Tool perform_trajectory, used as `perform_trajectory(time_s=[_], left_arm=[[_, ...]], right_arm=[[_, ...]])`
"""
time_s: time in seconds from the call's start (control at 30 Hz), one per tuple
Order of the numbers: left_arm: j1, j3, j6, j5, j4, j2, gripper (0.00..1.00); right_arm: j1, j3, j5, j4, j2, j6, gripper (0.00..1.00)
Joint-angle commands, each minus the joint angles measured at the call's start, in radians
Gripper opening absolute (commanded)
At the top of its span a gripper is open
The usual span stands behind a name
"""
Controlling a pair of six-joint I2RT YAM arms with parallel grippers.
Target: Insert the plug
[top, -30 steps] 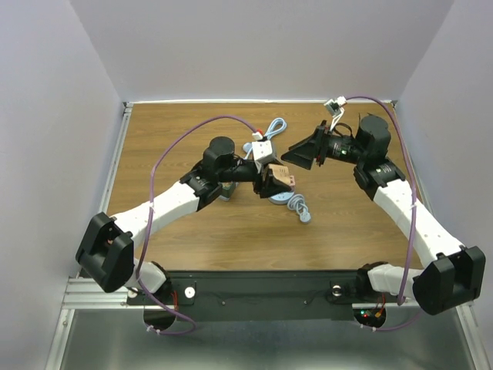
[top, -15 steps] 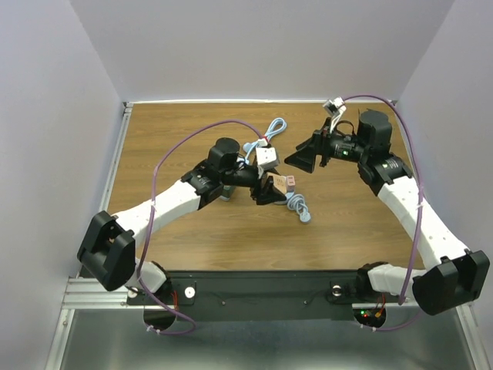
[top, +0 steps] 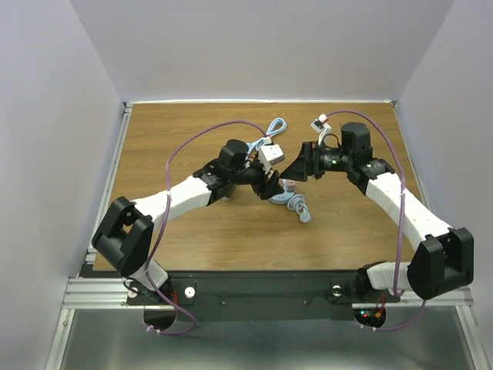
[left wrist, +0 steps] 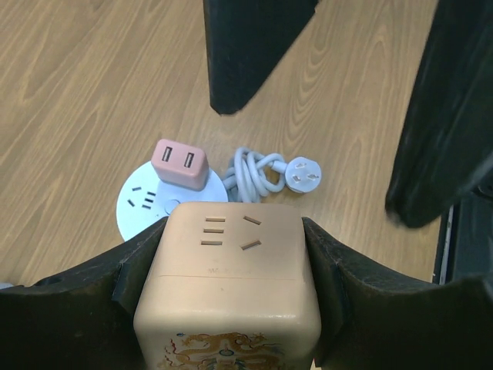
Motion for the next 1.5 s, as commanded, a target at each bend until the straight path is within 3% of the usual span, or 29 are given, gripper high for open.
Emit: perform_trajectory(time_s=[0.0,0.3,0.63,0.8,1.2,1.47], left_arm=[[-0.005,0.088,0.011,-0.012,0.030,0.012,0.00],[-0.021,0.147,0.000,-0.069,-0.076,0.096,0.00],[-0.050,0.141,0.011,-0.072,-0.048,0.115,0.00],[-0.050,0.113,0.015,-0.081,-0.045,0.101,0.00],[-0.051,0.140,0.040,-0.091,-0.027,0.095,0.00],[-0.051,0.185,0.072,-0.178,-0.051,0.093,0.00]], right_arm=[[0.017,-0.009,-0.002,0.024,0.026,-0.007,0.99],[0.029,-0.076,-0.011,0.163,0.090,0.041,0.99],[0.043,-0.116,-0.066,0.282,0.159,0.088,0.99],[0.045,-0.113,-0.043,0.283,0.162,0.105,0.99],[0.075,-0.116,-0.247,0.272,0.224,0.085,0.99],[0.103,-0.090,-0.209,0.102,0.267,-0.020,0.97]])
